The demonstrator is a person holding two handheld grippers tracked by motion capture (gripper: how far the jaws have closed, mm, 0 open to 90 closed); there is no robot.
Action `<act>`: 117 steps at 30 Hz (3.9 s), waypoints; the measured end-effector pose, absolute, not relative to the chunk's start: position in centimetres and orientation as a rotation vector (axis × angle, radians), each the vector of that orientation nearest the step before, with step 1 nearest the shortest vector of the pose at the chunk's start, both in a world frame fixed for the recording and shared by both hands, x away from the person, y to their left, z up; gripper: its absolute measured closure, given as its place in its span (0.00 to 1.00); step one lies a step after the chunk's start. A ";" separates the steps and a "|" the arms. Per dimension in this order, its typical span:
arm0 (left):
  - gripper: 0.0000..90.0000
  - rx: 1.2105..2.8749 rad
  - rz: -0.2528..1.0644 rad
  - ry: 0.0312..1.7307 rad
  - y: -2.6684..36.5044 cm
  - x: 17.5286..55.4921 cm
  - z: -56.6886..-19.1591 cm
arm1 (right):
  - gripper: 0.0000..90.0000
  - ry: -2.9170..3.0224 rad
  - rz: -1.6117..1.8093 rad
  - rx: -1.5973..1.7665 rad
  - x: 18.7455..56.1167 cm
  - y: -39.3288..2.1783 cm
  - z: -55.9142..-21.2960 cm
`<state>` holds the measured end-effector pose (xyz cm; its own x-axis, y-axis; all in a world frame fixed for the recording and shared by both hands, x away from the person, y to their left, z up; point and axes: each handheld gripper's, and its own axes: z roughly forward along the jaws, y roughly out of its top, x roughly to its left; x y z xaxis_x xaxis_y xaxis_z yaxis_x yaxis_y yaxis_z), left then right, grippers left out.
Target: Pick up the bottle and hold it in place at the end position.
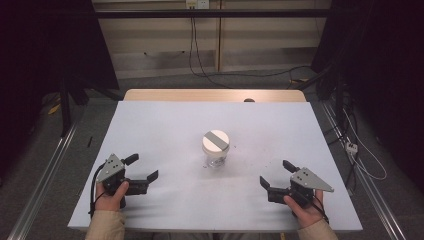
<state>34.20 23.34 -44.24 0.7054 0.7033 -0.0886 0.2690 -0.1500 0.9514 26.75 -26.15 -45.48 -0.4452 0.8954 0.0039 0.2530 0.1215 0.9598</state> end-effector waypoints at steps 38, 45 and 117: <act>0.03 1.827 0.352 0.694 14.5 36.1 -43.7 | 0.05 1.802 1.344 1.096 26.9 -26.0 -45.5; 0.03 1.851 0.341 0.687 12.8 36.5 -44.0 | 0.05 1.802 1.344 1.096 27.0 -26.0 -45.5; 0.19 1.930 0.387 0.706 3.3 39.7 -45.6 | 0.05 1.803 1.344 1.088 27.0 -26.1 -45.4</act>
<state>39.70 3.33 -45.60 0.7781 0.6271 -0.0369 0.3058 -0.3268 0.8943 27.04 -26.12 -45.43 -0.4588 0.8885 -0.0111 0.2433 0.1376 0.9601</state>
